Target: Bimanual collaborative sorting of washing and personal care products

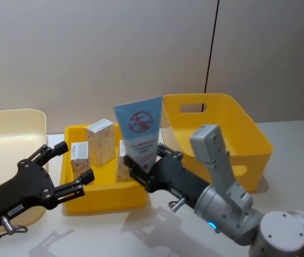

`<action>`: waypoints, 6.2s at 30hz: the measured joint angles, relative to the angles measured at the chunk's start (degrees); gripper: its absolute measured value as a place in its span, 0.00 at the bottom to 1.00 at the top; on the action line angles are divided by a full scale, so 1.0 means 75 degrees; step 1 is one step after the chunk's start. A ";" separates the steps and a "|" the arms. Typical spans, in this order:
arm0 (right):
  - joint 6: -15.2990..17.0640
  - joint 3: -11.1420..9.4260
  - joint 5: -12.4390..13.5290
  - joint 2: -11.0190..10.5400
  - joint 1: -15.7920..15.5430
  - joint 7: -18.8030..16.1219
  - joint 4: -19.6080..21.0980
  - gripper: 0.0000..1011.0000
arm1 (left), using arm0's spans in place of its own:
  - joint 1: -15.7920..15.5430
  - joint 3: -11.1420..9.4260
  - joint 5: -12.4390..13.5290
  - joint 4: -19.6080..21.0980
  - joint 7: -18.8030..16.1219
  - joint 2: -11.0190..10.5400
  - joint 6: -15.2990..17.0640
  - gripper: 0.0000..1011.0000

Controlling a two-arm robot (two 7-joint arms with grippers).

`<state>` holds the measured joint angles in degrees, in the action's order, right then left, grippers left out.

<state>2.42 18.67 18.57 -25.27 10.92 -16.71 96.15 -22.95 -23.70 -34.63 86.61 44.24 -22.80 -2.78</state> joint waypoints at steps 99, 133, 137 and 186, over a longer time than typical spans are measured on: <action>0.0931 -0.1634 -0.2362 0.1286 0.0599 0.3932 -0.1327 0.99 | 0.0000 0.0000 0.0000 0.0000 0.0000 0.0000 0.0000 0.99; 0.0289 -0.1780 -0.2155 0.1179 -0.0157 0.3239 0.0071 0.99 | 0.0001 0.0000 -0.0001 0.0000 -0.0003 0.0000 0.0000 0.99; 0.0281 -0.1749 -0.2088 0.1165 -0.0206 0.3188 0.0092 0.99 | 0.0013 0.0000 0.0030 0.0007 -0.0063 0.0000 0.0000 0.99; -0.0064 -0.0764 -0.0280 0.0792 -0.1568 0.1717 0.0678 0.99 | 0.1018 -0.0260 0.2512 0.0721 -0.4737 0.0101 0.0396 0.99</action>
<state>1.95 12.94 16.47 -19.33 -0.84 -3.83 101.23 -15.31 -25.64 -15.80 92.02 8.71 -22.04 0.18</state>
